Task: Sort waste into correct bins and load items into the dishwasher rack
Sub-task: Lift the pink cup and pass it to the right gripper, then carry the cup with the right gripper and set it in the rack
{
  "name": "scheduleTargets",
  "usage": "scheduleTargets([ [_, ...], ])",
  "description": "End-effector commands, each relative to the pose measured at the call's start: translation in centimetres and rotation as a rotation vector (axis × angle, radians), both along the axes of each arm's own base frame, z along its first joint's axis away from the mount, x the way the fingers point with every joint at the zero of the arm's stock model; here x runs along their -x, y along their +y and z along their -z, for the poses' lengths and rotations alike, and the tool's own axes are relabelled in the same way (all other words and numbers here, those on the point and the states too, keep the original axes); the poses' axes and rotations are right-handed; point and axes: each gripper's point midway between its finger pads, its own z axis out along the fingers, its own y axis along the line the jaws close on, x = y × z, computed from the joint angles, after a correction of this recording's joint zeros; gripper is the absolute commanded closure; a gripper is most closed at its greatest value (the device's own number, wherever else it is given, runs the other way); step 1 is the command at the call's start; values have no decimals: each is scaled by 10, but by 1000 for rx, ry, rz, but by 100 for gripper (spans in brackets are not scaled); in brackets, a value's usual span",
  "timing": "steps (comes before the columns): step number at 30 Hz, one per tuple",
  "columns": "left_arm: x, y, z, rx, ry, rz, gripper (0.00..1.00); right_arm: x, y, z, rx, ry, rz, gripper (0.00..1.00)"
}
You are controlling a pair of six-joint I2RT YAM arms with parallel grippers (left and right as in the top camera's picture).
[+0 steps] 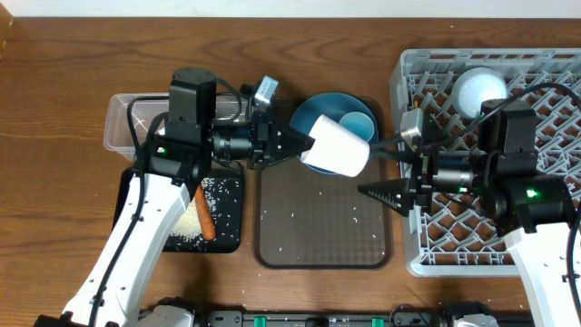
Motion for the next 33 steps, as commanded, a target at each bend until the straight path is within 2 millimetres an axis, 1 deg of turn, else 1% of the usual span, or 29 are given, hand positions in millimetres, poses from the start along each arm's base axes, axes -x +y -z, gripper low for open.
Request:
scheduleTargets([
  [1,3,0,-7,26,2,28,94,-8,-4,-2,19,-34,26,15],
  [2,4,0,-8,28,3,31,94,-8,-4,-2,19,-33,26,13],
  [4,4,0,-8,30,3,33,94,-8,-4,-2,19,-32,26,4],
  [7,5,0,-8,33,5,39,94,-8,-4,-3,18,-37,25,1],
  [14,7,-2,-8,34,6,45,94,-3,2,-15,-38,-77,-34,1],
  [22,15,-11,-8,33,6,81,94,-1,22,-10,-42,-91,-111,1],
  [24,15,-11,-8,33,6,81,94,-3,24,-8,-42,-90,-116,5],
  [26,15,-11,-8,33,5,80,94,-6,25,-8,-45,-80,-111,12],
  [27,15,-11,-8,33,5,80,94,-6,25,-8,-46,-80,-109,18],
  [29,15,-11,-8,30,4,76,94,-7,25,-9,-47,-86,-109,36],
  [30,14,-11,-7,27,3,73,94,-7,25,-10,-47,-89,-109,42],
  [33,14,-11,-7,26,-11,74,94,-10,25,-12,-54,-70,-95,51],
])
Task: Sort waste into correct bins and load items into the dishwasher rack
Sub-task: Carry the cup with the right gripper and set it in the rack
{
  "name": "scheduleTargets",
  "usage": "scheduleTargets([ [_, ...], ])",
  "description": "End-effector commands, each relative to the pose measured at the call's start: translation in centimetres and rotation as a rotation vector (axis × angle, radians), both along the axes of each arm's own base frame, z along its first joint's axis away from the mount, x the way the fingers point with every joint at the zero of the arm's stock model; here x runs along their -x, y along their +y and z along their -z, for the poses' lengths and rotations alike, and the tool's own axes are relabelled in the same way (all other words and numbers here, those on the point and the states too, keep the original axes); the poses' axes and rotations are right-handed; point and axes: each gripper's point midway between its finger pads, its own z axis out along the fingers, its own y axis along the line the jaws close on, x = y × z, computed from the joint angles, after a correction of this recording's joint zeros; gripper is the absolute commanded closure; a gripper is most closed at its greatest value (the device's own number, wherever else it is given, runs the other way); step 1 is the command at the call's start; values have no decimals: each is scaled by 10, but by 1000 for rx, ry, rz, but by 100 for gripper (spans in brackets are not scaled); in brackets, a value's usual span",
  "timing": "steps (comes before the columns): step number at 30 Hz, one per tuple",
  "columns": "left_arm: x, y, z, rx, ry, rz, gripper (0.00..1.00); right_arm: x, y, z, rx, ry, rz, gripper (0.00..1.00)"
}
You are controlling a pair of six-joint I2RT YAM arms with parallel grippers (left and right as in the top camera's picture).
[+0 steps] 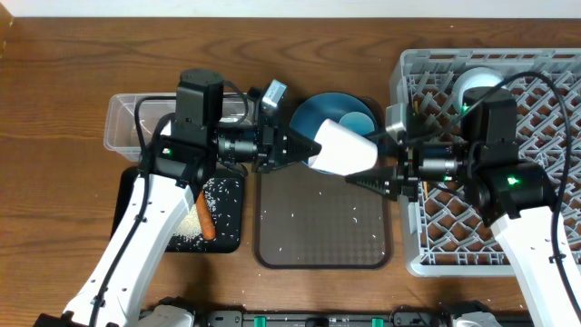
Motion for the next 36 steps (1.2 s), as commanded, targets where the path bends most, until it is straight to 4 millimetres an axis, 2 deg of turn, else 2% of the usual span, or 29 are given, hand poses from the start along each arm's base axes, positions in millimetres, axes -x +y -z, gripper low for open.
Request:
scheduleTargets([
  [1,3,-2,-4,13,-8,23,94,0,3,-9,-18,9,-6,54],
  [3,3,-2,-3,11,-7,21,90,-2,3,-10,-23,17,1,57],
  [5,0,-1,1,-7,-41,6,88,-5,1,-11,-23,26,16,68],
  [9,-21,8,25,-132,-66,-120,77,-20,-11,-5,-5,123,124,75],
  [12,-42,28,49,-277,-78,-257,75,-32,-25,-1,2,213,227,82],
  [14,-55,48,70,-400,-51,-369,73,-40,-40,6,21,278,324,83],
  [19,-65,89,104,-636,-21,-515,71,-56,-92,39,181,376,648,86],
  [24,-58,112,124,-785,26,-565,71,-51,-157,73,386,504,1031,94],
  [27,-52,122,132,-852,54,-580,71,-42,-192,82,505,552,1218,96],
  [30,-44,128,138,-893,78,-570,71,-32,-222,82,615,558,1369,96],
  [33,-40,129,140,-909,81,-551,71,-25,-240,80,681,552,1463,97],
  [36,-38,129,141,-914,88,-547,71,-18,-256,86,753,581,1548,97],
])
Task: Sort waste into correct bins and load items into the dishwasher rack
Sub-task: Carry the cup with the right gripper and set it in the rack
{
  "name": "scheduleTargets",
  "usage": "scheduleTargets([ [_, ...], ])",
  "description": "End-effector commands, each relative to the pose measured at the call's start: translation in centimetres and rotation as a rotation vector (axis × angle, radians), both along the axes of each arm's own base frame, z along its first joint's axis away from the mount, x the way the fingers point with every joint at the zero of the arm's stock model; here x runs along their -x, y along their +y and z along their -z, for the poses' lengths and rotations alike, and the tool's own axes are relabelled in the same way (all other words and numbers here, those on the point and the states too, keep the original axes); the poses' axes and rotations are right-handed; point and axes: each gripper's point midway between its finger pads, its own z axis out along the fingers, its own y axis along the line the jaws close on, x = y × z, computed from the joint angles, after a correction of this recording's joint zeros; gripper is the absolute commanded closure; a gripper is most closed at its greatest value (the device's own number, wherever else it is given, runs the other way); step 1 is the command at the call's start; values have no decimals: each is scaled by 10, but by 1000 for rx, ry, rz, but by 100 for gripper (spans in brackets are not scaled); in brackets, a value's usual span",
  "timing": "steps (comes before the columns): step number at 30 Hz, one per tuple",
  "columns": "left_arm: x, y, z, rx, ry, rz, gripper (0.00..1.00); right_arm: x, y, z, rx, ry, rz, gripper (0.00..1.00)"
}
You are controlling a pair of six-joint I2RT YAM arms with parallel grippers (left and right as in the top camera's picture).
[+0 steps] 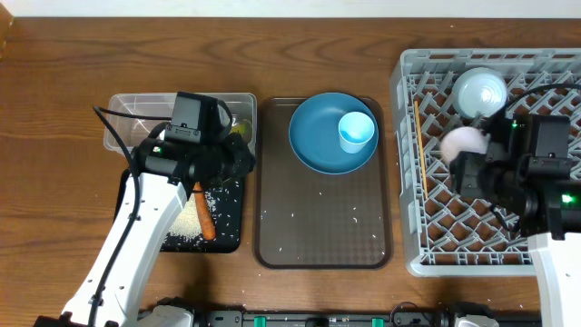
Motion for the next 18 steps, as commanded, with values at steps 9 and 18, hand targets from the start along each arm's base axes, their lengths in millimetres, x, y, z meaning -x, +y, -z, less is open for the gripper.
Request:
scheduleTargets([
  [9,2,-2,4,-119,-31,40,71,-10,-41,35,150,176,173,94],
  [18,0,-11,4,-162,-69,69,71,-28,-32,73,99,277,144,93],
])
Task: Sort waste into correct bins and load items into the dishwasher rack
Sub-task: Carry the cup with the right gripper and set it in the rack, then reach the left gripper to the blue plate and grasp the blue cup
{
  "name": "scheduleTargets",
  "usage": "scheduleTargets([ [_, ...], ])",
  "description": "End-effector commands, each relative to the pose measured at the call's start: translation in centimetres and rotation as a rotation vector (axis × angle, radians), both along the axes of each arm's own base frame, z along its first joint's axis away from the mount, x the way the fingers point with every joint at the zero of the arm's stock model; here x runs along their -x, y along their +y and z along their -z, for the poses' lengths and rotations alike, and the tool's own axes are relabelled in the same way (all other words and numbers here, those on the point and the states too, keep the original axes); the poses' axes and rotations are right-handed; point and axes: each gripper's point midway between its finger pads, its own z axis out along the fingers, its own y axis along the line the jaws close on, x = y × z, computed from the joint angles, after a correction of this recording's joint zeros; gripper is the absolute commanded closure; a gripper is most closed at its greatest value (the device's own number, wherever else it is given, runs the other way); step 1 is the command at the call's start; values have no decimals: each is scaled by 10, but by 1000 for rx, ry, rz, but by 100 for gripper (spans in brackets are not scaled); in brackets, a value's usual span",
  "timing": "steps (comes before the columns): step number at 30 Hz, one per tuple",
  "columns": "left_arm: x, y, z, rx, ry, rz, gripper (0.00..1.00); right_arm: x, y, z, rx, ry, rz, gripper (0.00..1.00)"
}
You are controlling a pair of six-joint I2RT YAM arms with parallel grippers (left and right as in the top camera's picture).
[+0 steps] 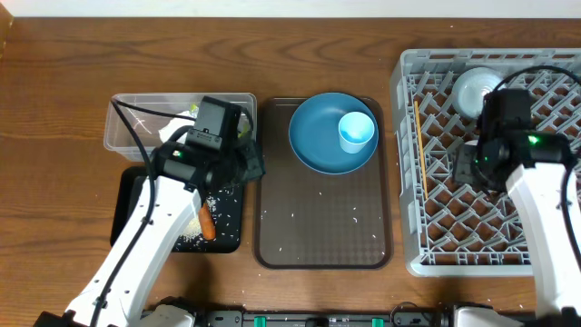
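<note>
A blue plate (318, 145) with a light blue cup (356, 130) on it rests at the back of the brown tray (322, 232). To the right stands the grey dishwasher rack (454, 245), with a white bowl (474, 89) in its back part and a thin wooden stick (420, 145) along its left side. My right gripper (468, 165) points down into the rack under its wrist. Its fingers and whatever is between them are hidden. My left gripper (251, 164) hangs over the inner edge of the black tray (127, 204); its jaws are too dark to read.
A clear bin (136, 123) with scraps sits at the back left. The black tray in front of it holds rice and a carrot (206, 221). Rice grains are scattered on the brown tray. The table's wood shows in front and on the left.
The white cup that showed at my right gripper over the rack is no longer visible. The right arm now stands further back over the rack. My left arm has shifted slightly right.
My left gripper held a white cup over the brown tray, with the right gripper open beside it. Then the right gripper was at the cup. Later the cup was at the right gripper over the rack and the left arm back by the bins. Now the cup is hidden.
</note>
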Motion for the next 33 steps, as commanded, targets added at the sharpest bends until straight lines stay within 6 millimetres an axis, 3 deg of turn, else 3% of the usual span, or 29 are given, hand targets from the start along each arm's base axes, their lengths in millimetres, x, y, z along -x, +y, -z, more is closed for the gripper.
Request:
scheduleTargets([
  [1,-4,3,-1,-38,-26,6,71,-6,-2,3,-22,7,31,92],
  [6,-7,2,-2,-34,-37,6,71,-10,-1,18,-30,48,30,88],
  [8,-8,2,-3,-32,-43,6,71,-9,1,24,-42,69,28,76],
  [12,-11,0,-5,-26,-57,6,69,-10,2,30,-51,87,26,37],
  [17,-19,-2,-9,-14,-94,5,65,-10,2,29,-46,88,4,15],
  [21,-24,-9,-14,-1,-128,18,65,-13,2,26,-46,79,4,10],
  [24,-27,-26,-20,17,-173,62,64,-19,2,15,-46,54,3,11],
  [30,-32,-66,-33,-16,-314,152,64,-23,11,-21,-90,41,-66,12],
  [33,-38,-79,-27,-55,-346,141,64,-21,16,-38,-113,42,-88,11],
])
